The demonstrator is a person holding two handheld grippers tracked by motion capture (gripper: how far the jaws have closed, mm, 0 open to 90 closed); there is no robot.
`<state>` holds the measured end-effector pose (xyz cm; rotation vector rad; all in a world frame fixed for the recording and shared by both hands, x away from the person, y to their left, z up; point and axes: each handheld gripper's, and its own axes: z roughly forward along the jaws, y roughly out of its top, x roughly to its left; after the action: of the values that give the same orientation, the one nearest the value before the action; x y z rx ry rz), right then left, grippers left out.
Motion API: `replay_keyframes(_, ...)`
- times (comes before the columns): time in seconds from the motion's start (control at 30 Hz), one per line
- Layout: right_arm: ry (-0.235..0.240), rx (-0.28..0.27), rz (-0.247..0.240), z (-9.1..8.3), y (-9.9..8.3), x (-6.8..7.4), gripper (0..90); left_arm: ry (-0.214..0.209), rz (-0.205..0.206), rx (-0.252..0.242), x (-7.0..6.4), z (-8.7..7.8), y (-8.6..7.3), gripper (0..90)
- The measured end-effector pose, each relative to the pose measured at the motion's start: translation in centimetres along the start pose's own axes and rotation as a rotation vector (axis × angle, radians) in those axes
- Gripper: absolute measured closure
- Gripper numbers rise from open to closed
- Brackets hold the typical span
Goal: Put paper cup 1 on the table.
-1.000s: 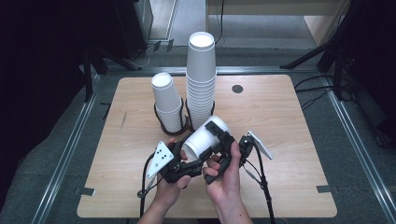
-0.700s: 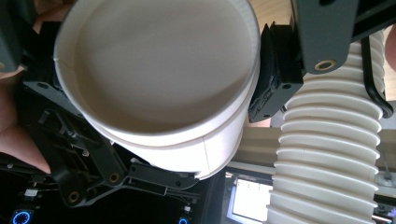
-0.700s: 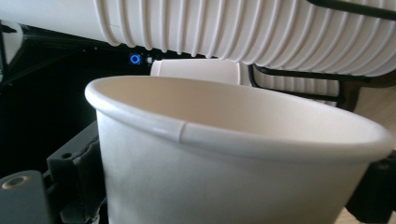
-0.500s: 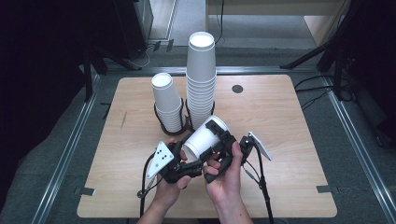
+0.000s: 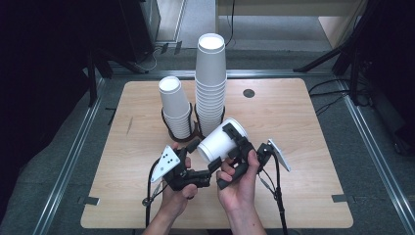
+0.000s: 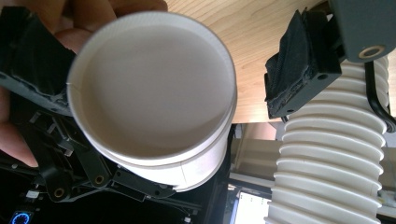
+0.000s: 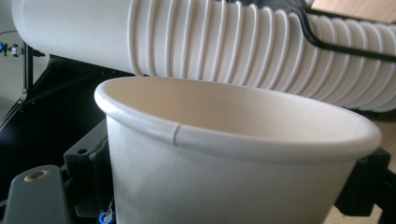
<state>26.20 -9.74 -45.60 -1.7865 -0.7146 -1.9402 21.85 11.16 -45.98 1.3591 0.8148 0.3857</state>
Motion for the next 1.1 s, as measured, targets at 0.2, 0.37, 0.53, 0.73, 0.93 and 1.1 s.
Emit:
replay_keyframes(0.2,-0.013,-0.046,-0.076,-0.1,0.01,0.19,13.7,-0.005,0.0,0.0,-0.02,-0.03,0.0,7.1)
replay_keyframes(0.37,-0.033,-0.059,-0.108,-0.06,0.01,0.2,13.8,-0.006,-0.006,0.001,0.07,-0.06,0.05,7.0)
replay_keyframes(0.53,-0.038,-0.083,-0.155,-0.05,0.08,0.38,13.8,-0.007,-0.006,0.003,0.09,-0.07,0.06,7.0)
replay_keyframes(0.73,-0.057,-0.099,-0.217,0.01,-0.01,0.5,13.8,-0.004,-0.008,0.004,0.18,-0.11,0.08,7.0)
replay_keyframes(0.93,-0.075,-0.107,-0.27,0.03,-0.1,0.63,13.9,0.002,-0.019,0.009,0.27,-0.08,0.11,7.0)
replay_keyframes(1.1,-0.094,-0.12,-0.338,0.13,-0.24,0.86,13.9,0.002,-0.019,0.011,0.35,-0.08,0.1,7.1)
